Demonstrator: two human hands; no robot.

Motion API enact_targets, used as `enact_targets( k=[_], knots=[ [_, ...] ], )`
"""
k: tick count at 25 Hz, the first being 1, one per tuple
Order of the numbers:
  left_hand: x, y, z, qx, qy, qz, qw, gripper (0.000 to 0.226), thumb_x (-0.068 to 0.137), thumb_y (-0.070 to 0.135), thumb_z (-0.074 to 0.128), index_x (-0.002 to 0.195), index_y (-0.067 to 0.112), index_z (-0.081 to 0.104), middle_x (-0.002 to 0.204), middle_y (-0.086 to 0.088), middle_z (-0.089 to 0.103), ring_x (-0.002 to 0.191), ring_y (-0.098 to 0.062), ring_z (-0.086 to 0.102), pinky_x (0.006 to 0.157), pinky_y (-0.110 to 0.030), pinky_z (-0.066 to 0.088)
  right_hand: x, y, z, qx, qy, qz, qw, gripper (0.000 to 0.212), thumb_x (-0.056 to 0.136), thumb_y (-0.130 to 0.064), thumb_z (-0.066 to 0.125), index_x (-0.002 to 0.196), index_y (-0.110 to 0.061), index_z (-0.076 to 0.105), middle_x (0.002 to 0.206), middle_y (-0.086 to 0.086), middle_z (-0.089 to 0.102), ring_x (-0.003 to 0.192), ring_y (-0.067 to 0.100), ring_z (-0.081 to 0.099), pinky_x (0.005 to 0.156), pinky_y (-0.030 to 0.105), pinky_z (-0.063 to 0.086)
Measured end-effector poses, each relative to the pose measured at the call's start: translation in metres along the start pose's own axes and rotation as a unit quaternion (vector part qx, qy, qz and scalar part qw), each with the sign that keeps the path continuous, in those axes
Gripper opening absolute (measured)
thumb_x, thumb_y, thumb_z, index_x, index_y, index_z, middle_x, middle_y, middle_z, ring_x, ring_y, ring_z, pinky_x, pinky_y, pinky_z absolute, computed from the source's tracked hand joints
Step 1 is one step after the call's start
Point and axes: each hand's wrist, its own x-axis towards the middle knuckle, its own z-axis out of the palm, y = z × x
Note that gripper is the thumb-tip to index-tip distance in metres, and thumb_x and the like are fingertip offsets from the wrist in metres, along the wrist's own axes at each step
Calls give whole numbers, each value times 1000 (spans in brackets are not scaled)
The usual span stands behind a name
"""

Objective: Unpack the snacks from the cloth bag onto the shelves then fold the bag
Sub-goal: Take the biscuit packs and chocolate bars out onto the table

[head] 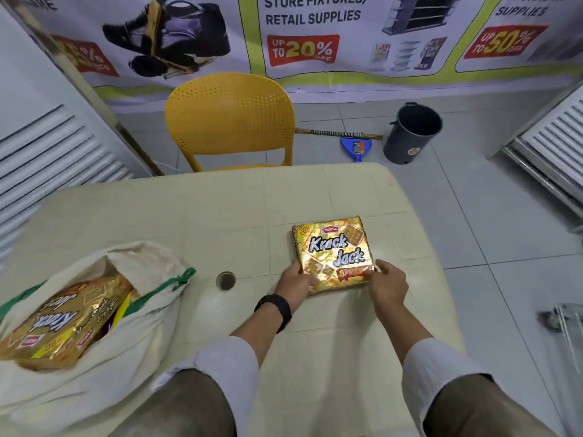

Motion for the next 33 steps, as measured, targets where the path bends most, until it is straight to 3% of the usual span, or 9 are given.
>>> enact_targets(
  k=[3,8,13,18,21,23,28,31,33],
  knots=[
    [-36,10,-52,-43,89,53,994,69,94,7,62,157,12,32,153,-6,46,138,-18,47,103,-25,37,-50,-46,15,-15,23,-123,992,37,92,-11,63,129,-13,69,132,10,68,122,30,61,102,35,44],
    [-141,-2,-195,-62,289,161,942,44,93,1,60,134,15,62,125,-4,69,113,-13,65,96,-24,50,-194,-132,107,21,-190,-347,918,28,90,-10,64,115,-14,75,114,0,75,102,14,68,94,26,50],
    [-218,-59,-312,-122,411,83,899,40,92,3,61,127,21,67,122,4,69,117,-15,63,95,-24,48,-320,-139,207,-70,-405,-440,799,28,87,-5,66,112,-13,77,109,3,78,102,20,71,95,33,55],
    [-231,-87,-339,-260,410,21,874,51,90,6,65,140,14,56,133,-7,62,120,-24,61,98,-31,49,-346,-135,266,-261,-418,-481,725,36,97,-21,61,132,-16,66,130,14,68,122,35,60,98,37,47],
    [-229,-92,-336,-381,388,-30,839,16,90,7,62,106,11,64,91,-5,64,78,-19,56,71,-26,45,-339,-140,294,-328,-407,-442,729,39,99,-26,58,134,-10,63,134,19,64,124,37,58,99,38,47],
    [-232,-87,-332,-479,348,-54,804,8,91,7,60,97,12,62,75,-3,57,64,-18,49,64,-25,41,-336,-144,308,-350,-421,-411,729,40,101,-29,57,135,-9,63,135,18,64,124,37,58,97,36,46],
    [-233,-79,-331,-547,311,-36,776,28,94,6,60,120,12,65,118,-12,72,103,-25,68,84,-32,52,-336,-147,322,-429,-396,-409,701,47,103,-47,47,132,-14,65,134,19,63,123,39,56,99,41,46],
    [-233,-87,-334,-450,380,-43,807,28,92,5,61,117,14,69,117,-8,72,92,-20,65,75,-26,47,-343,-137,315,-483,-344,-366,717,61,96,-63,46,129,-15,65,136,12,59,132,38,45,105,49,42],
    [-232,-95,-336,-370,406,-20,835,39,93,4,59,129,16,66,119,-6,72,100,-23,65,85,-27,47,-350,-127,306,-471,-323,-357,739,57,94,-61,51,121,-13,67,128,11,64,127,36,48,100,46,43]
  ],
)
